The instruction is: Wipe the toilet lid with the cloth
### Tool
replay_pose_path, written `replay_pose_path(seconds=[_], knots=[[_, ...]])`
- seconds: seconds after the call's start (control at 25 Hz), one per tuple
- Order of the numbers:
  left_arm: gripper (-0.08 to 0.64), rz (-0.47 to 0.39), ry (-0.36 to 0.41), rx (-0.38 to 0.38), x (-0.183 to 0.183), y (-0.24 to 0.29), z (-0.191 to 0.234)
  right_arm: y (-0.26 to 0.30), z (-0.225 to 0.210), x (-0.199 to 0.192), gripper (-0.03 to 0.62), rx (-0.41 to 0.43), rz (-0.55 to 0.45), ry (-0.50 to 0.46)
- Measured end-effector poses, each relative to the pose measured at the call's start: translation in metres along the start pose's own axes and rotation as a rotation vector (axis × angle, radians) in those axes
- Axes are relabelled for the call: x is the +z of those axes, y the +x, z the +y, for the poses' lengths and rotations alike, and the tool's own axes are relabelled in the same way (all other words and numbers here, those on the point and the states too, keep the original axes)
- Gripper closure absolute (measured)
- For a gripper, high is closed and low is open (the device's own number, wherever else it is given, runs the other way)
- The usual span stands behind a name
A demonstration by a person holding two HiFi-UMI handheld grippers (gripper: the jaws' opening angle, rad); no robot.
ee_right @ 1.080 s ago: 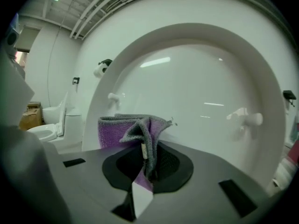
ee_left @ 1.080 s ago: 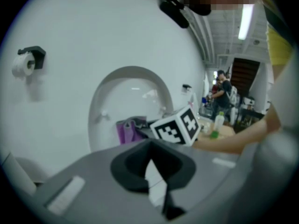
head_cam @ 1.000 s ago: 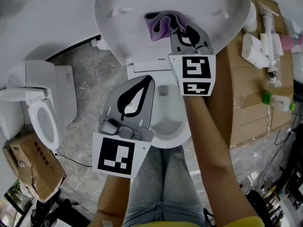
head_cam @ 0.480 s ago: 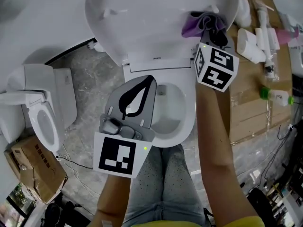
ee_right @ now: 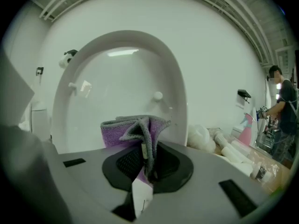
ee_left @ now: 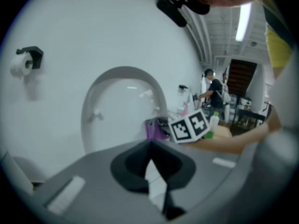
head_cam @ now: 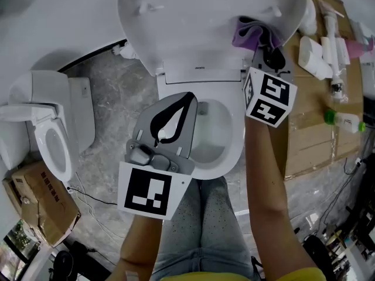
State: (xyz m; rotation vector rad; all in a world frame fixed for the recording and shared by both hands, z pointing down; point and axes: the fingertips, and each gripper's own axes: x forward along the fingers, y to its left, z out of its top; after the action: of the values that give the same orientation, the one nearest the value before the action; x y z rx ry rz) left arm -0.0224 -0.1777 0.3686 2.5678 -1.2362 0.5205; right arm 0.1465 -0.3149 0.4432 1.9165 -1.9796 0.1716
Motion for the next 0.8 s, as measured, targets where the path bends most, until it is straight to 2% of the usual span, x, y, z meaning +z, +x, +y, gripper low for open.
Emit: replay_pose_path(seconds=[0.28,0.6,0.8], knots=[[0.565,-0.002,0.006,-0.006,-0.001,-0.005,-0.006,-0.051,0.075,-0.015,0.545,0.220,-0.046,-0.132],[0.565,0.014,0.011,-0.010,-0.005,-0.006,-0.009,-0.065,0.140,-0.032,0.545,0.427,-0.060,-0.104],[0.565,0.022,0.013,-0.007,-0.011,-0.005,-0.004,-0.052,0.199,-0.055,0.545,0.594,-0.038,-0.145]])
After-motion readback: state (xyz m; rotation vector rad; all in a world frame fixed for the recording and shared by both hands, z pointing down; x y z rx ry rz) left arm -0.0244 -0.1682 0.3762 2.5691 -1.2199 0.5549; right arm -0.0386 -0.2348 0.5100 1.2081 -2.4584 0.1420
